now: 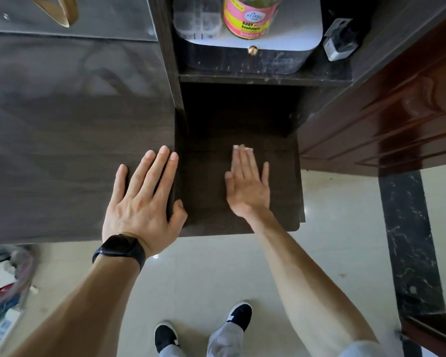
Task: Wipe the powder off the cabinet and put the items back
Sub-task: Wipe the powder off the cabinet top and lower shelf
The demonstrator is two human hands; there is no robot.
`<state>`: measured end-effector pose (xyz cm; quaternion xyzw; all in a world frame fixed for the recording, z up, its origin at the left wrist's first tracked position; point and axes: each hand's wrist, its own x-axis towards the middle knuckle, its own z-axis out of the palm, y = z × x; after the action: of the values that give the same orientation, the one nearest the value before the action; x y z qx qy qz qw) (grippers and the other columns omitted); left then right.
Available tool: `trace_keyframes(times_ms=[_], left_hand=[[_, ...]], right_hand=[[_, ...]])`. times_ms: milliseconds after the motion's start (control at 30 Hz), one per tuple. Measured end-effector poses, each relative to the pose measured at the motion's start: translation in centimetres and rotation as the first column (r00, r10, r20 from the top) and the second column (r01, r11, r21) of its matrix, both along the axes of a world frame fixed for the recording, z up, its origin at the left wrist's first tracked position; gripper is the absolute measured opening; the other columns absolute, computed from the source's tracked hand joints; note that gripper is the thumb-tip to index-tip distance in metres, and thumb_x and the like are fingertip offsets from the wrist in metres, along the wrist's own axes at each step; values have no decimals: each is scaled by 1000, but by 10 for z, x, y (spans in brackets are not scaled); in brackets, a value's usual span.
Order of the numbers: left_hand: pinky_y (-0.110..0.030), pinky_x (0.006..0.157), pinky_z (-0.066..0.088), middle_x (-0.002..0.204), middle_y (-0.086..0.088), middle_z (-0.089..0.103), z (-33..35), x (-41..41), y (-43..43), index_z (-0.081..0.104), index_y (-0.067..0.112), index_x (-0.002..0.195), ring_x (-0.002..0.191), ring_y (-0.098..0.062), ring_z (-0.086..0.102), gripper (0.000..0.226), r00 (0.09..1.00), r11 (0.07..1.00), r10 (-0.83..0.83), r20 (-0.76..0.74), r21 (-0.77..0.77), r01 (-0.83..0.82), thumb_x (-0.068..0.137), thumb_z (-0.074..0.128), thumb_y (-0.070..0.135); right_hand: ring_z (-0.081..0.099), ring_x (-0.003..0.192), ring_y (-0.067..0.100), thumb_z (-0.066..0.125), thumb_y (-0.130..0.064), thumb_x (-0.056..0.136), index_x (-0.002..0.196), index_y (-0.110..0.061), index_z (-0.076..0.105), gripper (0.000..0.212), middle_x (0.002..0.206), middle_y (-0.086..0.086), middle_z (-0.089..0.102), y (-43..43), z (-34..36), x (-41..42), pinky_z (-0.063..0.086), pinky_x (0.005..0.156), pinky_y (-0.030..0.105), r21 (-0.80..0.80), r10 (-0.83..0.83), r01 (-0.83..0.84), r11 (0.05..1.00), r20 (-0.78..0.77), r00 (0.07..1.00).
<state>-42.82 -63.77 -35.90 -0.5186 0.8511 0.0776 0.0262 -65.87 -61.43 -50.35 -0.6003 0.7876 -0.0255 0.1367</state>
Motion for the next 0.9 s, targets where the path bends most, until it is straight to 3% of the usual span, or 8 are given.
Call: trace_keyframes(times_ms=[100, 167, 233, 367, 533, 600, 767, 900], left_hand=[[-50, 122, 10, 166, 6, 7, 2, -2, 0, 10, 23, 158, 152, -15, 4, 79, 1000, 1000, 12, 7, 8, -12, 86, 34, 45], [-50, 122, 9, 166, 7, 6, 3, -1, 0, 10, 24, 158, 152, -14, 4, 80, 1000, 1000, 20, 5, 15, -21, 86, 35, 45], [-49, 122, 9, 166, 6, 7, 3, -1, -1, 10, 25, 158, 152, -14, 5, 80, 1000, 1000, 24, 4, 12, -24, 85, 36, 45], [-48, 122, 10, 165, 6, 11, 1, -1, 1, 12, 25, 158, 152, -13, 7, 80, 999, 999, 34, -14, -1, -34, 84, 38, 44], [-46, 123, 9, 165, 5, 14, 1, 0, 2, 16, 24, 158, 152, -14, 11, 78, 1000, 999, 25, -6, -31, -25, 85, 37, 44], [-47, 123, 10, 165, 6, 13, 1, -2, 1, 15, 25, 158, 152, -14, 10, 78, 1000, 999, 29, 4, -30, -29, 85, 37, 44], [-49, 122, 11, 166, 7, 10, 0, 0, 2, 11, 26, 158, 152, -14, 8, 78, 999, 999, 31, 6, -25, -31, 86, 36, 44], [-48, 123, 9, 166, 7, 8, 1, 0, 1, 9, 28, 158, 152, -14, 6, 79, 1000, 999, 30, -3, -12, -30, 86, 36, 45]], right_hand=[[-10, 154, 13, 5, -46, 103, 159, -22, -8, 62, 168, -4, -6, 37, 4, -42, 5, 123, 57, 18, -414, 414, 910, -1, 910], [-2, 155, 17, 8, -44, 104, 159, -17, -5, 63, 168, 2, 2, 75, 9, -42, 15, 120, 61, 21, -510, 511, 859, -23, 860], [-2, 155, 22, 11, -44, 104, 159, -12, -4, 65, 168, 7, 2, 98, 12, -22, 17, 120, 60, 44, -461, 462, 886, -38, 887], [-4, 155, 24, 16, -47, 104, 159, -10, 5, 67, 168, 5, -2, 87, 6, 20, 5, 122, 56, 42, -82, 83, 996, -34, 996], [-13, 153, 14, 7, -49, 103, 159, -21, -5, 64, 168, -4, -10, 17, 6, 9, 3, 122, 54, 50, 171, -170, 984, -9, 985], [-18, 152, 12, 1, -50, 102, 158, -23, -11, 63, 167, -5, -14, 5, 4, -18, 1, 123, 52, 49, 122, -121, 991, -13, 992], [-6, 154, 21, 10, -48, 103, 158, -8, -3, 69, 168, 9, -3, 36, 3, -57, 13, 123, 55, 10, -380, 380, 925, -26, 925], [-1, 155, 24, 19, -48, 103, 158, -5, 4, 71, 168, 11, 4, 90, 3, -3, 11, 123, 56, -25, -148, 147, 989, -27, 989]])
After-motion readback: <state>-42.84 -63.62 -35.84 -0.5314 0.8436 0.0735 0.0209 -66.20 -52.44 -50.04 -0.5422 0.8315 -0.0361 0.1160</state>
